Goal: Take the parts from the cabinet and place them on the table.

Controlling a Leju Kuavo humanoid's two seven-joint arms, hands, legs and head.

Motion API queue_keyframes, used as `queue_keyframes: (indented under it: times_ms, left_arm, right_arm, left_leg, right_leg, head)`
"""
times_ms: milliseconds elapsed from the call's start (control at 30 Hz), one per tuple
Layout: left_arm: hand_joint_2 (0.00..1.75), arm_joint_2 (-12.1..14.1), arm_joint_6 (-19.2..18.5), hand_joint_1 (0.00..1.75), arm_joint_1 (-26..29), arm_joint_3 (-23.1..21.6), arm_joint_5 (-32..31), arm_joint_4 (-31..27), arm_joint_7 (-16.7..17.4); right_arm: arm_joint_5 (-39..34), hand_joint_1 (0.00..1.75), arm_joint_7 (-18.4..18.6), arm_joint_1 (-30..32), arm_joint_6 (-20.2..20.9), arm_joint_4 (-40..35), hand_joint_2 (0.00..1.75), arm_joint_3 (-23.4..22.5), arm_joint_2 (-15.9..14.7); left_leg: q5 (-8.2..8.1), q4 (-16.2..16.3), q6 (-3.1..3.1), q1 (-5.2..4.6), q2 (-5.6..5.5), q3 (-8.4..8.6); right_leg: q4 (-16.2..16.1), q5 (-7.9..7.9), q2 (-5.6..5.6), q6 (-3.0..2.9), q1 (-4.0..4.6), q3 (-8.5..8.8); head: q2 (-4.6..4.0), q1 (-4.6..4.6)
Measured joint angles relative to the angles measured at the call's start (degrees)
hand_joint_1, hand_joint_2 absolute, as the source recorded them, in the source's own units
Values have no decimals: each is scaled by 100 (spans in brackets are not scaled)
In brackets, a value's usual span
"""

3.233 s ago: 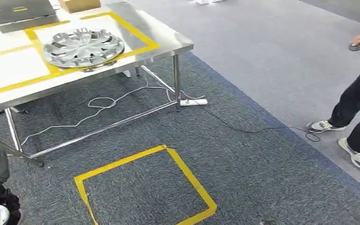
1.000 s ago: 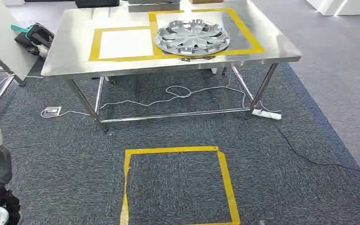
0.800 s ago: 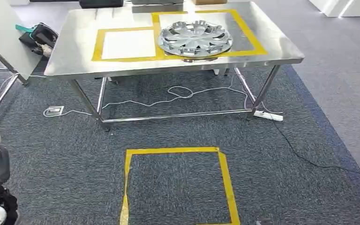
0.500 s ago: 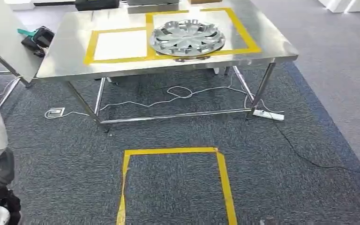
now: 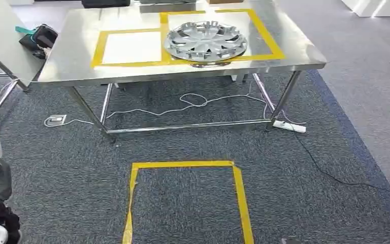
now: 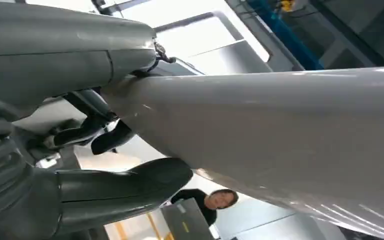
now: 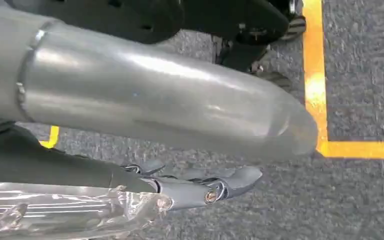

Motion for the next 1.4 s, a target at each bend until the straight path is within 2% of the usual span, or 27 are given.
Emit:
queue_keyframes:
  times_ms: [67,167,200,233,267,333,367,400,500,567,600,667,700,733,767,833,867,900,933,967,1033,1067,1167,1300,1333,1367,1400]
  left_arm:
    - [175,0,0,175,-1,4,0,-2,0]
    - [175,0,0,175,2,15,0,0,0]
    - [175,-2,0,175,12,17,0,0,0]
    - [175,-2,0,175,24,20,2,0,0]
    - [175,-2,2,175,25,26,2,0,0]
    - [175,-4,2,175,26,26,2,0,0]
    - [175,-9,2,175,26,28,2,0,0]
    - [175,-7,2,175,28,35,2,-2,0]
    - [175,-18,2,175,32,44,0,-2,0]
    - [175,-17,4,175,30,52,0,-4,0]
    - [175,-15,4,175,22,52,0,-4,0]
    - [175,-17,4,175,42,55,0,-4,0]
    - [175,-17,4,175,52,55,0,-4,0]
    - [175,-17,4,175,59,57,0,-4,0]
    - [175,-17,4,175,59,57,0,-4,0]
    - [175,-20,4,175,58,57,0,-4,0]
    - [175,-20,4,175,57,57,0,-4,0]
    - [175,-22,4,175,53,55,0,-4,0]
    - [175,-22,2,175,58,55,0,-4,0]
    - [175,-24,4,175,70,57,0,-7,0]
    - [175,-33,4,175,70,61,4,-7,0]
    - [175,-33,4,175,72,63,7,-7,0]
    - [175,-33,2,175,72,68,7,-7,0]
    - [175,-33,4,175,72,70,5,-7,0]
    - [175,-33,2,175,72,70,4,-7,0]
    - [175,-33,2,175,72,70,4,-7,0]
    - [175,-33,4,175,72,70,4,-7,0]
  right_arm:
    - [11,0,-4,-14,0,-2,0,0,-2]
    - [20,0,-2,3,7,0,0,0,-2]
    - [22,0,2,12,4,0,0,0,-2]
    - [24,0,2,17,0,0,0,0,-2]
    - [26,0,2,16,0,0,0,0,-2]
    - [26,0,2,7,0,-2,0,0,-7]
    - [26,0,2,4,0,-2,0,0,-13]
    - [28,0,2,-8,0,-2,0,0,-13]
    - [31,0,9,7,2,0,0,0,-13]
    - [33,0,11,-4,2,-2,0,0,-11]
    - [33,0,9,-4,2,-2,0,0,-15]
    - [33,0,11,-5,0,-2,0,-2,-20]
    - [33,0,11,-1,0,-2,0,-2,-20]
    - [33,0,11,1,0,-2,0,-2,-20]
    - [35,0,13,5,0,-2,0,-2,-20]
    - [39,0,13,1,9,-2,0,-2,-17]
    - [39,0,13,1,11,-2,0,0,-17]
    - [39,0,13,-7,11,-2,0,0,-24]
    - [39,0,13,-8,11,-2,0,-2,-24]
    - [42,0,15,-3,9,-2,0,-2,-24]
    - [44,0,17,8,9,-2,0,-2,-33]
    - [42,0,17,1,9,-2,0,0,-35]
    - [46,0,17,-3,11,-2,0,0,-33]
    - [46,0,17,1,11,-2,0,0,-33]
    - [46,0,17,1,11,-2,0,0,-33]
    - [46,0,18,2,11,-2,0,0,-33]
    - [46,0,17,1,11,-2,0,0,-33]
  left_leg:
    - [-4,-53,57,37,-3,70]
    - [-41,-47,113,16,0,96]
    - [-54,-45,122,7,-5,110]
    - [-74,-45,123,3,-14,138]
    - [-94,-44,118,-1,-30,172]
    - [-147,-44,92,-3,-38,262]
    - [-175,-41,64,-11,-39,281]
    - [-200,-13,28,-44,-53,272]
    - [-180,-56,-43,-24,-52,278]
    - [-306,92,-114,-25,-29,222]
    - [-504,433,-149,-15,-25,54]
    - [-907,1380,-192,22,-22,-453]
    - [-968,1681,-205,31,-22,-635]
    - [-894,1723,-212,37,-21,-689]
    - [-677,1521,-215,43,-19,-615]
    - [-100,571,-218,60,-10,-170]
    - [34,142,-237,75,20,31]
    - [-75,-16,-225,39,11,121]
    - [-81,11,-157,44,-2,97]
    - [-78,-9,-136,44,-8,101]
    - [-68,-25,-148,55,-18,116]
    - [-78,-25,-128,44,-23,119]
    - [-94,-24,-83,22,-27,130]
    - [-99,-22,-53,17,-24,131]
    - [-96,-22,-49,14,-23,130]
    - [-97,-21,-45,12,-23,130]
    - [-97,-21,-44,11,-23,131]
  right_leg:
    - [263,-164,-8,56,-9,-81]
    - [1596,-760,-6,95,-11,-798]
    - [1849,-778,-5,98,-6,-968]
    - [1787,-631,-4,90,-4,-986]
    - [1469,-376,-4,77,-3,-868]
    - [448,183,-3,27,-1,-410]
    - [89,253,0,-2,7,-258]
    - [48,237,8,-35,14,-186]
    - [52,242,11,-111,44,-213]
    - [-5,267,8,-178,-21,-173]
    - [-6,253,3,-203,-28,-169]
    - [-6,232,-2,-226,-27,-167]
    - [-5,226,-4,-228,-26,-163]
    - [-5,217,-3,-220,-29,-150]
    - [-5,201,-1,-208,-36,-127]
    - [-4,160,9,-157,-63,-55]
    - [-5,136,13,-117,-62,-30]
    - [28,105,29,-68,-19,-45]
    - [6,111,27,-44,-14,-48]
    - [-28,114,22,-35,-12,-42]
    - [-30,103,19,-220,-3,-59]
    - [-43,113,19,-274,-1,-49]
    - [-94,127,13,-261,-12,-14]
    - [-138,162,14,-186,-15,64]
    - [-149,164,15,-137,-19,68]
    - [-168,162,16,-16,-30,76]
    - [-173,161,15,40,-36,78]
  head:
    - [0,20]
    - [0,24]
    - [0,26]
    - [0,24]
    - [0,26]
    - [0,28]
    - [0,28]
    - [0,20]
    - [0,17]
    - [0,5]
    - [0,-15]
    - [0,-9]
    - [0,-11]
    - [0,-11]
    - [0,-11]
    - [0,-11]
    - [0,-13]
    - [0,-31]
    - [0,-13]
    - [0,4]
    - [0,26]
    - [0,24]
    - [0,26]
    - [0,24]
    - [0,24]
    - [0,22]
    - [0,24]
